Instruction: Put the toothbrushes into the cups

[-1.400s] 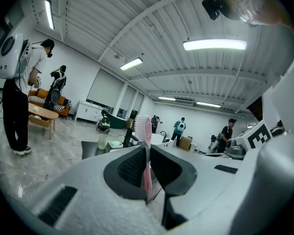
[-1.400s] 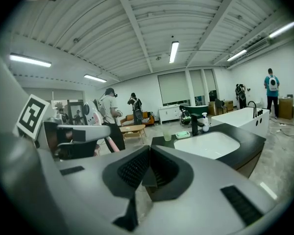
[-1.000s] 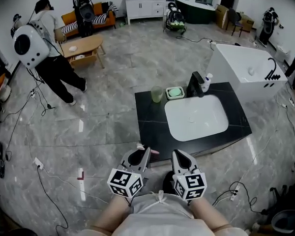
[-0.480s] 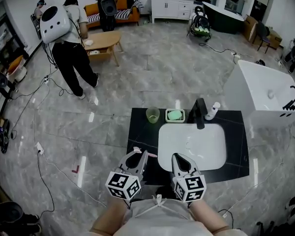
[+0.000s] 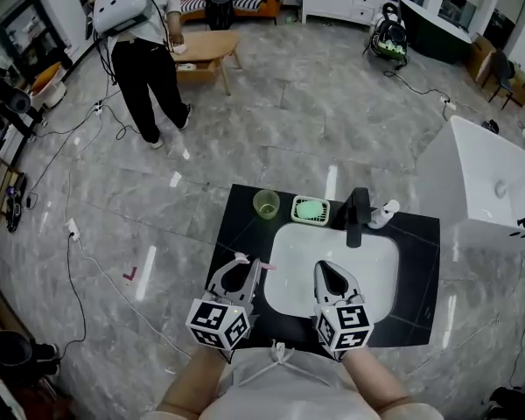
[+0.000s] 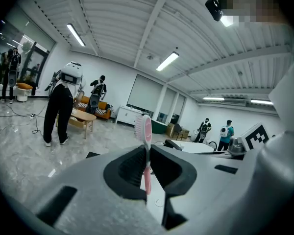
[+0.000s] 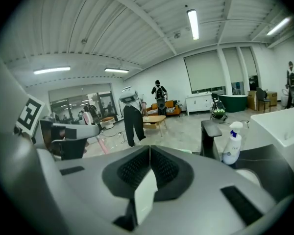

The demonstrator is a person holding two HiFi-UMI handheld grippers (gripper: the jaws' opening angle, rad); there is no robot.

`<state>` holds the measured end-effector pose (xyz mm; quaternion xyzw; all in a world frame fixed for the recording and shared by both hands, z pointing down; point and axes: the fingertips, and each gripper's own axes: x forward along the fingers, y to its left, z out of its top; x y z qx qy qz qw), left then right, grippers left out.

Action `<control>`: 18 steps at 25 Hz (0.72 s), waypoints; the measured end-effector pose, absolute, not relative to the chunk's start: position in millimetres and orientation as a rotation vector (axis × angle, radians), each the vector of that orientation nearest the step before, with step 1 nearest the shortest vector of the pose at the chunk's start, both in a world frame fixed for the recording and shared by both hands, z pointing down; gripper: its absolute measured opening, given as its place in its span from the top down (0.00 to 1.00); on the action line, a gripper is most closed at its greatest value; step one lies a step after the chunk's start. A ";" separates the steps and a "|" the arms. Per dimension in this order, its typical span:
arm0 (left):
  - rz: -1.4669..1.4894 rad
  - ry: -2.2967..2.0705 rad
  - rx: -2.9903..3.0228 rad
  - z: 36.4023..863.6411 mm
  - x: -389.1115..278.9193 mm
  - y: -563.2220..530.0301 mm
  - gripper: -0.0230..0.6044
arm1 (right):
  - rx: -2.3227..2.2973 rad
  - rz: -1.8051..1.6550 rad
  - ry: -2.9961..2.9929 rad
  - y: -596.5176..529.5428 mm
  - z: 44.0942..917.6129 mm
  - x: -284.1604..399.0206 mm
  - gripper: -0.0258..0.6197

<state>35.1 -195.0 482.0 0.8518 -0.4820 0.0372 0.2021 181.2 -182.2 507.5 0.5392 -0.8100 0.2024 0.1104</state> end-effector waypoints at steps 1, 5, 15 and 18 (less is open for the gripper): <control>0.108 -1.355 2.370 483.9 34.1 -197.9 0.90 | 1.572 0.597 -2.383 -185.4 508.3 179.4 0.92; 0.116 -1.381 2.339 493.3 31.3 -212.6 0.90 | 1.535 0.610 -2.387 -197.2 512.6 171.7 0.92; 0.076 -1.393 2.356 488.4 22.1 -276.0 0.90 | 1.528 0.670 -2.340 -230.0 531.4 154.6 0.92; 0.034 -1.392 2.377 474.8 20.9 -299.8 0.90 | 1.517 0.719 -2.331 -239.3 536.6 149.4 0.92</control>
